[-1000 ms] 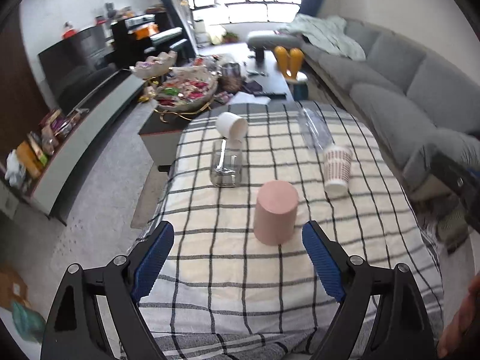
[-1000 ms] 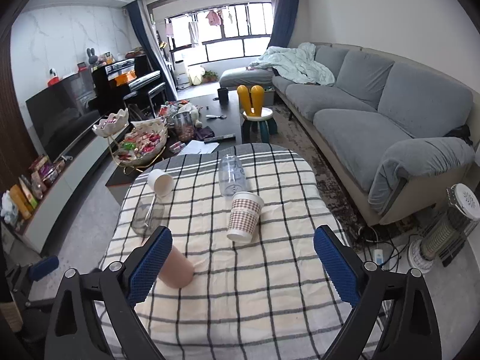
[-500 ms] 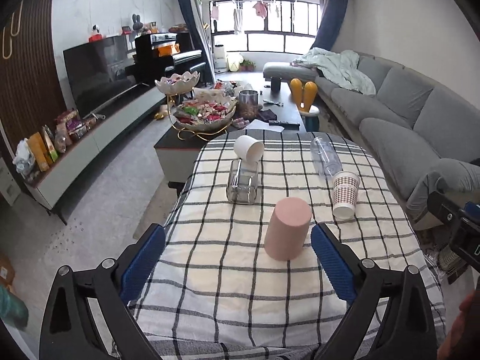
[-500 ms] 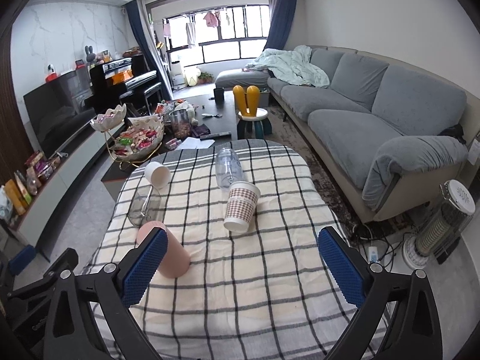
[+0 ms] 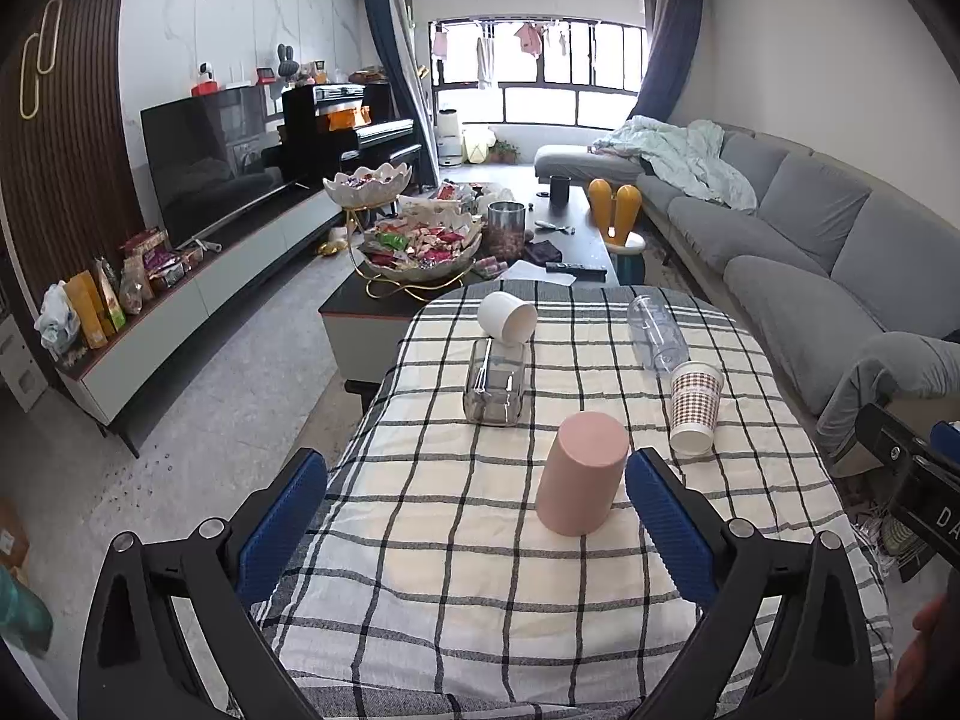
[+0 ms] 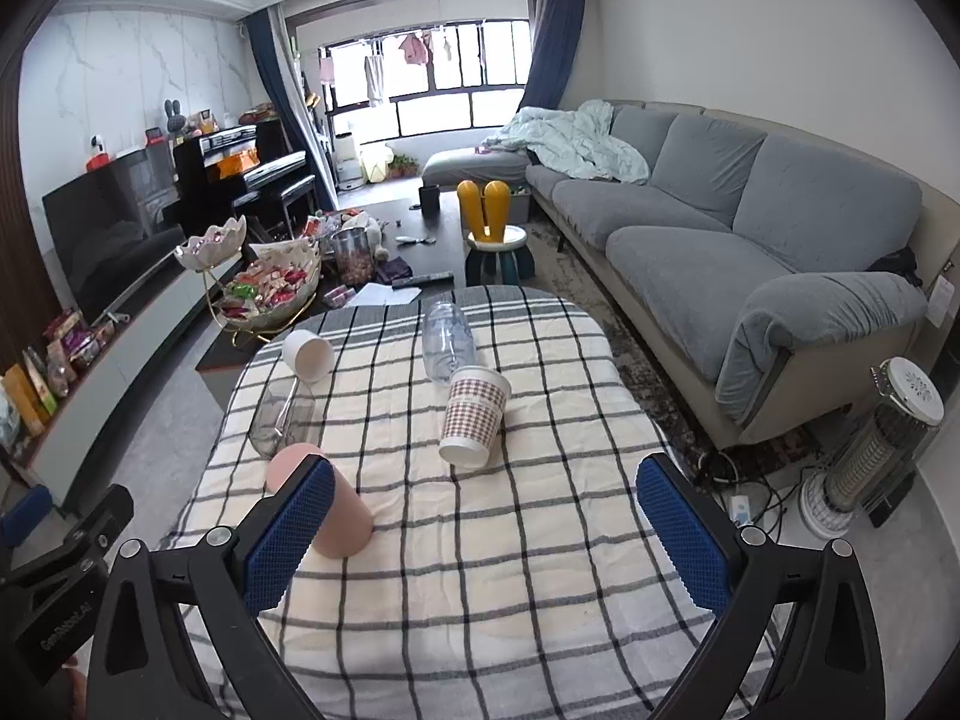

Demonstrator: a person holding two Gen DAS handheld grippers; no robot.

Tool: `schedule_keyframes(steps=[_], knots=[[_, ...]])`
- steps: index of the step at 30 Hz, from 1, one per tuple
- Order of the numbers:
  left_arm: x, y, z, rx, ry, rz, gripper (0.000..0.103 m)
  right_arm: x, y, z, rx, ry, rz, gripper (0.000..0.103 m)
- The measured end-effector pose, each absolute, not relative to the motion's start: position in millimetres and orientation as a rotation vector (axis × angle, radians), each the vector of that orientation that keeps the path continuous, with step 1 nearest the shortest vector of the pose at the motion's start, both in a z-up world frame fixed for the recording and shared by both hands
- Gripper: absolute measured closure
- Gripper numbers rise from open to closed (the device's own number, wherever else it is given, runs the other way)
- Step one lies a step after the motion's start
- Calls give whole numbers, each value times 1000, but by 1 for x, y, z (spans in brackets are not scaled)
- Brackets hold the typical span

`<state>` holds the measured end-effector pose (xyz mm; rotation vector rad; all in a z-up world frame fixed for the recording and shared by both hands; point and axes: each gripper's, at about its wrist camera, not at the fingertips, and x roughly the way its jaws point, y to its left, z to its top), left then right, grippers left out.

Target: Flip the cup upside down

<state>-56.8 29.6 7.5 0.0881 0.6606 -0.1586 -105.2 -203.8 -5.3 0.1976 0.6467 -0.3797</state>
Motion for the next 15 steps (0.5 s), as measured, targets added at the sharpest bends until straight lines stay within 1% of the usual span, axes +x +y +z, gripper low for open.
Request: schedule_keyframes(steps=[15], knots=[[-56,28,6,91,671,-160,1,-107,-202,-1,194,631,-379,2]])
